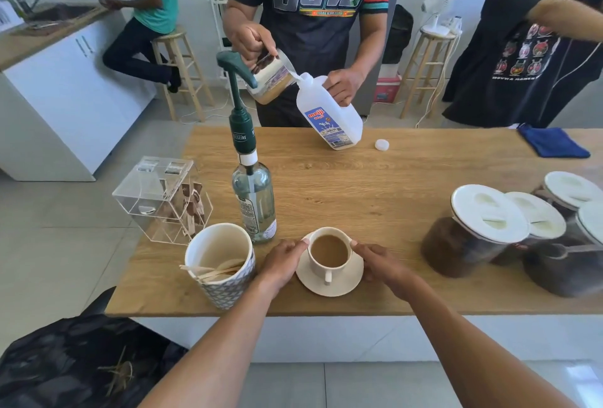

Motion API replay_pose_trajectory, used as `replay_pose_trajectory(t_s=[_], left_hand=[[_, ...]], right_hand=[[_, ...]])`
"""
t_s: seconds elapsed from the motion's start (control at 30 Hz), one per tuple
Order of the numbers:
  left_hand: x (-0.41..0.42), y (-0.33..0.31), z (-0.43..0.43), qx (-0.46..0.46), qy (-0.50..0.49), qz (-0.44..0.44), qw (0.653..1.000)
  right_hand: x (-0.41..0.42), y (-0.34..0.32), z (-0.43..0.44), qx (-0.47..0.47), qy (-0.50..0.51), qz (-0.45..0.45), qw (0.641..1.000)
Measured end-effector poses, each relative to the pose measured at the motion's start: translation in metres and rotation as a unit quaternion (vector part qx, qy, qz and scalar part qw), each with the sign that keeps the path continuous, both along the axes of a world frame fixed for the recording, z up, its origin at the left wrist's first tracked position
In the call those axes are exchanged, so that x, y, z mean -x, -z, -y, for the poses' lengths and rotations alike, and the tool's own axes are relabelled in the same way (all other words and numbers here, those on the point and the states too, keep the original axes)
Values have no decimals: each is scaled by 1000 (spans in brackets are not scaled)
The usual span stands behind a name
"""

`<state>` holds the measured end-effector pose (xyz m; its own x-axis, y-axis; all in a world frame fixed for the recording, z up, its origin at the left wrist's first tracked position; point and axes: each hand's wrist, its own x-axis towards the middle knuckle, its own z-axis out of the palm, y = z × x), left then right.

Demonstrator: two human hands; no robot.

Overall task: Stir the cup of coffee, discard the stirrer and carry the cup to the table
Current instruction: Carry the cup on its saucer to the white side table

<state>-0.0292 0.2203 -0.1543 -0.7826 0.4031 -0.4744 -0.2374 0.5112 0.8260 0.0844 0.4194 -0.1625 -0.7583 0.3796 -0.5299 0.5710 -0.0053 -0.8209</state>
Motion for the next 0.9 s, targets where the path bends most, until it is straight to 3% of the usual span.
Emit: replay_pose_trajectory(t_s=[0.6,0.9], left_hand=[[-2,1,-2,-53,-71,64,994],[-3,3,-4,-60,-46,63,995]], right_hand=[[2,-5,-2,93,29,-17,995],[-12,-11,3,135,61,-29,989]])
